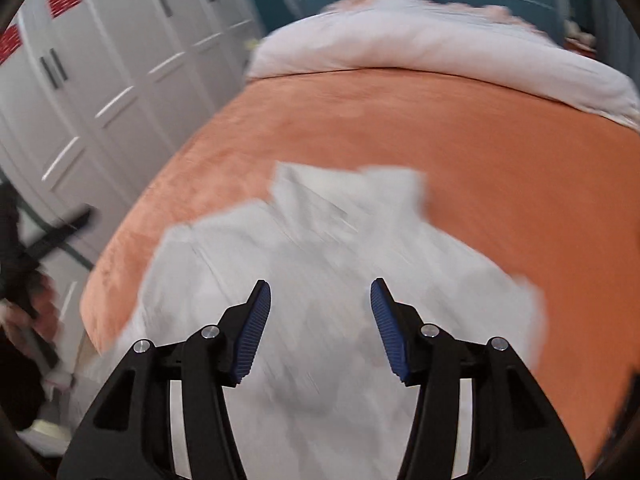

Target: Fold large clothes

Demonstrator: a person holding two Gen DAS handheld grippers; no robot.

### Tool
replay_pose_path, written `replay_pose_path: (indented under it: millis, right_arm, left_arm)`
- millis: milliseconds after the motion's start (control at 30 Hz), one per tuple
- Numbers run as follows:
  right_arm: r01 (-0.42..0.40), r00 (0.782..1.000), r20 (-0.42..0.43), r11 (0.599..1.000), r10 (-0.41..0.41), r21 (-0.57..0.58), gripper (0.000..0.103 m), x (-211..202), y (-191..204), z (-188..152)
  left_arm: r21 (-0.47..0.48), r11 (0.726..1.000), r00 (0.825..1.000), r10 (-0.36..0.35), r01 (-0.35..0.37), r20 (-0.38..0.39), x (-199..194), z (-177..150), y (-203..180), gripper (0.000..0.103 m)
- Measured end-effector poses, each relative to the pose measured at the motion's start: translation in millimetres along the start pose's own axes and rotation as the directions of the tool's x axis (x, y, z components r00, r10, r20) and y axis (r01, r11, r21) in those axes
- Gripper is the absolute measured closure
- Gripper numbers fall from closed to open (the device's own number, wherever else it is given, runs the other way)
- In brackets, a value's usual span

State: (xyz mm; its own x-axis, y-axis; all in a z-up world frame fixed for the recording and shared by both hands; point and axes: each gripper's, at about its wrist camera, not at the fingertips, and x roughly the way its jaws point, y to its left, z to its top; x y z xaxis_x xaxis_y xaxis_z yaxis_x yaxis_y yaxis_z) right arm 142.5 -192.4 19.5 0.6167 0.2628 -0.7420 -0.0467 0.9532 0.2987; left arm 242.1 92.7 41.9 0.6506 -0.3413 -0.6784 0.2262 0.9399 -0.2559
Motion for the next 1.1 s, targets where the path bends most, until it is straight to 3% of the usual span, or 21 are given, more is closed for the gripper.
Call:
replay_pose_path:
  millis: [67, 200, 233, 333, 367, 400, 433, 500, 567, 600, 667, 700, 733, 800, 867, 933, 1033, 1100]
  right_arm:
    - [-0.044, 0.999, -0.015, 0.999, 0.044, 0.005, 0.053, 54, 18, 34]
    - [-0.043, 0.997, -0.058, 0.998, 0.045, 0.037, 0.054, 151, 41, 88]
    - [-0.031, 0.997, -0.071, 0.998, 0.034, 0.048, 0.054, 171, 45, 96]
    - [0.040, 0.990, -0.137, 0.996, -0.029, 0.080, 0.053, 223, 42, 107]
    - [0.044, 0.985, -0.172, 0.995, -0.029, 0.085, 0.065, 229, 38, 102]
    - [0.039, 0.976, -0.219, 0.996, -0.020, 0.080, 0.090, 243, 39, 101]
    - [0.030, 0.970, -0.241, 0.998, -0.017, 0.051, 0.096, 250, 44, 99]
    - [0.048, 0.988, -0.146, 0.999, -0.047, 0.000, 0.098, 237, 48, 104]
    - [-0.015, 0.999, -0.048, 0.986, 0.023, 0.168, 0.098, 221, 16, 112]
    - [-0.051, 0.997, -0.045, 0.965, 0.065, 0.257, 0.098, 229, -5, 106]
    - [-0.001, 0.993, -0.113, 0.961, 0.034, 0.278, 0.098, 253, -22, 91]
    - [-0.034, 0.995, -0.079, 0.948, 0.062, 0.316, 0.097, 249, -28, 89]
    - [-0.042, 0.999, -0.008, 0.929, 0.049, 0.367, 0.097, 231, -34, 90]
    - [0.012, 0.988, 0.134, 0.902, -0.077, 0.432, 0.092, 185, -46, 93]
    - [-0.046, 0.973, 0.221, 0.884, -0.066, 0.465, 0.092, 141, -64, 90]
    - [0.007, 0.972, 0.211, 0.914, -0.101, 0.406, 0.092, 102, -75, 79]
    - [0.128, 0.980, 0.108, 0.950, -0.164, 0.284, 0.084, 73, -90, 45]
    - [0.182, 0.978, 0.060, 0.952, -0.202, 0.245, 0.063, 64, -104, 16]
  left_arm:
    - [-0.042, 0.999, 0.996, -0.018, 0.014, -0.083, 55, 2, 7, 0.047]
    - [-0.092, 0.994, 0.976, 0.045, -0.066, -0.214, 138, -20, 33, 0.076]
    - [-0.093, 0.992, 0.971, 0.058, -0.081, -0.234, 149, -29, 36, 0.078]
    - [-0.039, 0.992, 0.976, 0.113, -0.122, -0.187, 160, -50, 38, 0.078]
    - [-0.014, 0.991, 0.978, 0.127, -0.131, -0.164, 160, -57, 36, 0.078]
    - [0.000, 0.990, 0.980, 0.139, -0.140, -0.144, 159, -63, 35, 0.078]
    - [0.009, 0.989, 0.980, 0.147, -0.147, -0.134, 161, -65, 34, 0.079]
    - [0.015, 0.988, 0.981, 0.154, -0.154, -0.117, 163, -69, 33, 0.079]
    - [0.001, 0.989, 0.985, 0.145, -0.145, -0.096, 160, -72, 37, 0.079]
    - [-0.002, 0.990, 0.985, 0.143, -0.144, -0.092, 160, -72, 37, 0.079]
    - [0.004, 0.989, 0.985, 0.148, -0.149, -0.092, 160, -71, 36, 0.079]
    - [0.005, 0.989, 0.985, 0.150, -0.150, -0.090, 160, -71, 36, 0.079]
    - [0.004, 0.989, 0.985, 0.148, -0.149, -0.089, 156, -72, 35, 0.079]
    - [0.001, 0.989, 0.985, 0.146, -0.147, -0.089, 156, -73, 35, 0.079]
    - [0.008, 0.988, 0.984, 0.152, -0.152, -0.088, 156, -72, 33, 0.079]
    - [0.011, 0.988, 0.984, 0.156, -0.155, -0.088, 155, -69, 31, 0.080]
    - [0.038, 0.986, 0.982, 0.164, -0.161, -0.090, 140, -57, 21, 0.080]
    - [0.052, 0.992, 0.992, 0.114, -0.111, -0.054, 118, -40, 2, 0.080]
